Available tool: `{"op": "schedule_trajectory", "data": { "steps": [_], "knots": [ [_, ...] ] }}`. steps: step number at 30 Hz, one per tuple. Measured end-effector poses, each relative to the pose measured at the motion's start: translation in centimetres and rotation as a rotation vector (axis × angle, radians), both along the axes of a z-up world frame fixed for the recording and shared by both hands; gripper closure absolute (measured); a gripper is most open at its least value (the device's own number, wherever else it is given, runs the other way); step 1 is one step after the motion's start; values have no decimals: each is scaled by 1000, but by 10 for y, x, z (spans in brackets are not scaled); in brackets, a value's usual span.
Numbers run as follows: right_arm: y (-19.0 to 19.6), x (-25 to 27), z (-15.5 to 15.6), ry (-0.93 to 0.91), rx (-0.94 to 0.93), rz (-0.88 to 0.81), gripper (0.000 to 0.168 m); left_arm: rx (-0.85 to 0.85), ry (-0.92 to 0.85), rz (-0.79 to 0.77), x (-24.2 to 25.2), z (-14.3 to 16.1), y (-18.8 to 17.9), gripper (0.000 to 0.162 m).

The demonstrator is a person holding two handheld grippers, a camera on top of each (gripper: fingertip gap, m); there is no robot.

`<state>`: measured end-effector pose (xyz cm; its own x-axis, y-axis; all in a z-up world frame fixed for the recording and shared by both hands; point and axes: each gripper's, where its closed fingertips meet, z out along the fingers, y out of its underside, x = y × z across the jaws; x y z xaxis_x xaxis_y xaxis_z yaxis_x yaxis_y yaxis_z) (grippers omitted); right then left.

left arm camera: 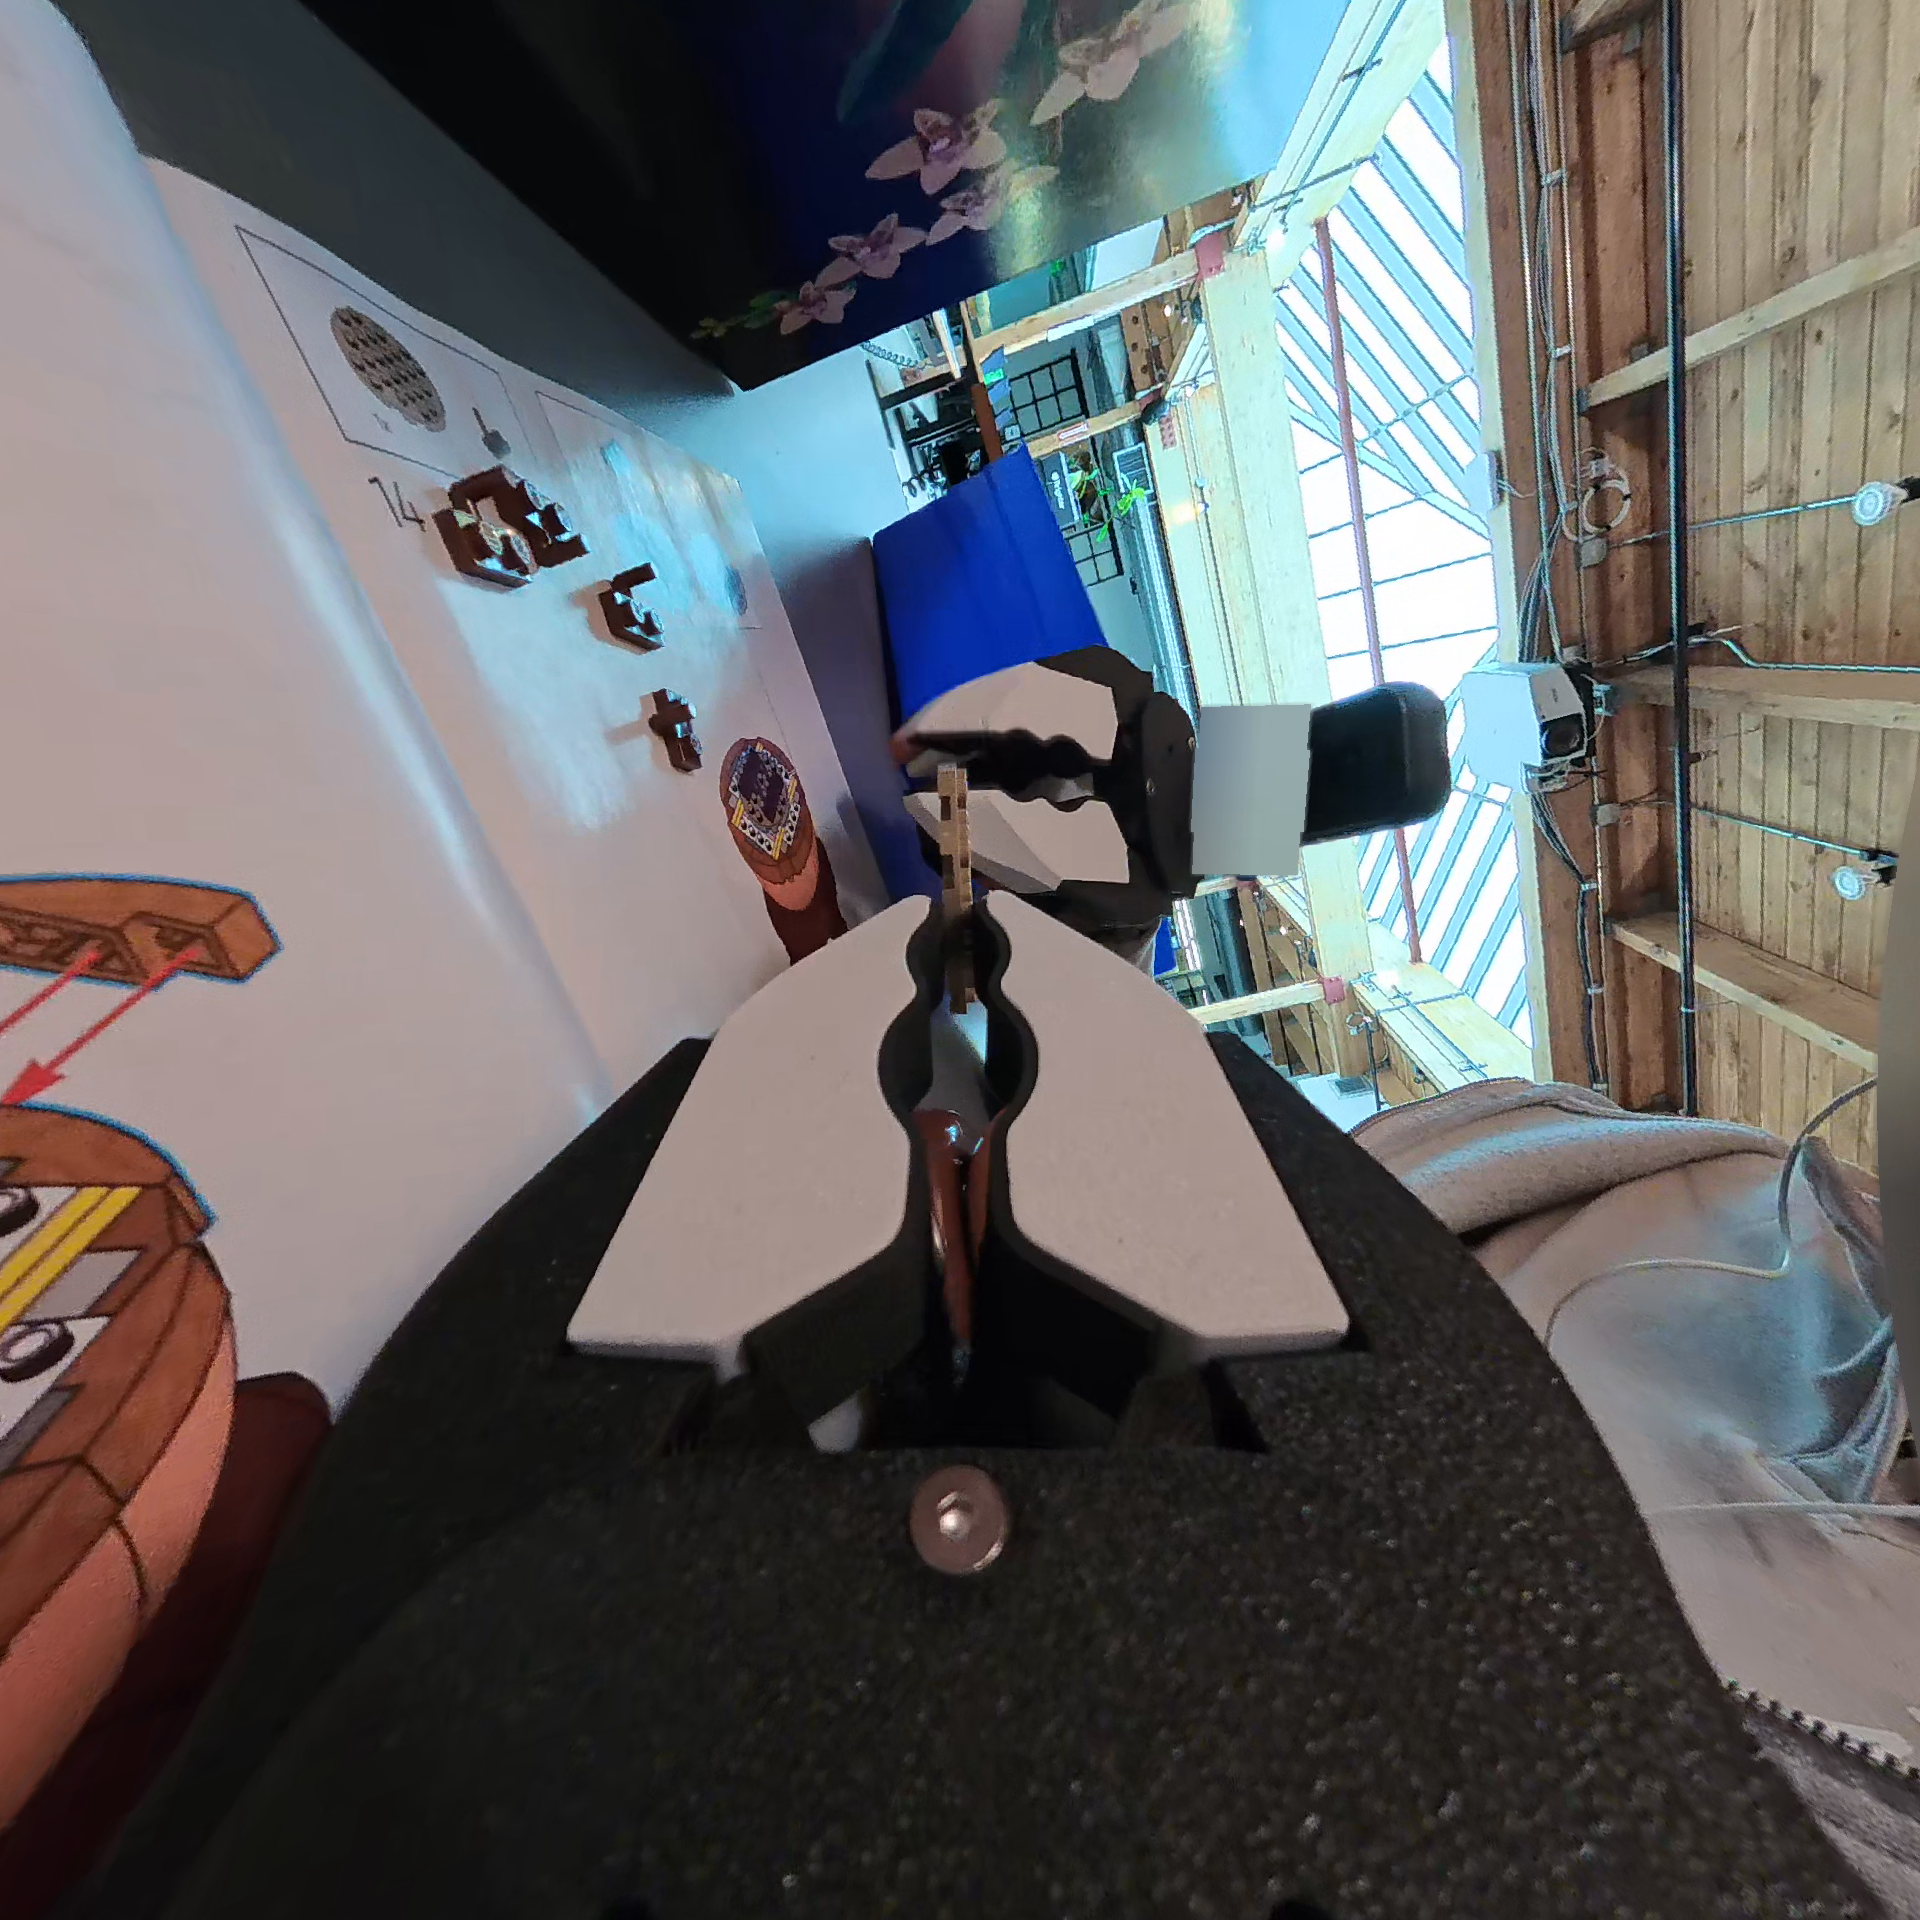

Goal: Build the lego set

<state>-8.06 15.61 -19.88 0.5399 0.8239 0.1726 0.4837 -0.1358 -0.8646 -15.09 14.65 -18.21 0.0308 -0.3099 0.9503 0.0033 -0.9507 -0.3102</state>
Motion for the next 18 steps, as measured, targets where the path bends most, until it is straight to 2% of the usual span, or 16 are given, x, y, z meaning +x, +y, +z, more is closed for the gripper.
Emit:
{"op": "schedule_trajectory", "data": {
  "steps": [3, 4, 6, 11, 14, 18],
  "knots": [
    [1, 0, -2, -7, -22, 7, 149, -2, 11, 14, -1, -2, 2, 158],
    [1, -1, -2, -12, -26, 17, 157, -2, 16, 16, -1, -3, 2, 158],
    [2, -3, 1, -15, -21, 38, 160, -1, 19, 12, 0, -3, 1, 158],
    [25, -9, 2, -48, -22, 53, 149, -14, 0, 10, -1, -2, 2, 158],
    [43, -9, -6, -92, -56, 53, 152, -7, -4, 2, -1, -1, 0, 158],
    [47, -3, -4, -114, -72, 66, 155, -3, -11, -3, -1, 0, -1, 158]
  ]
}}
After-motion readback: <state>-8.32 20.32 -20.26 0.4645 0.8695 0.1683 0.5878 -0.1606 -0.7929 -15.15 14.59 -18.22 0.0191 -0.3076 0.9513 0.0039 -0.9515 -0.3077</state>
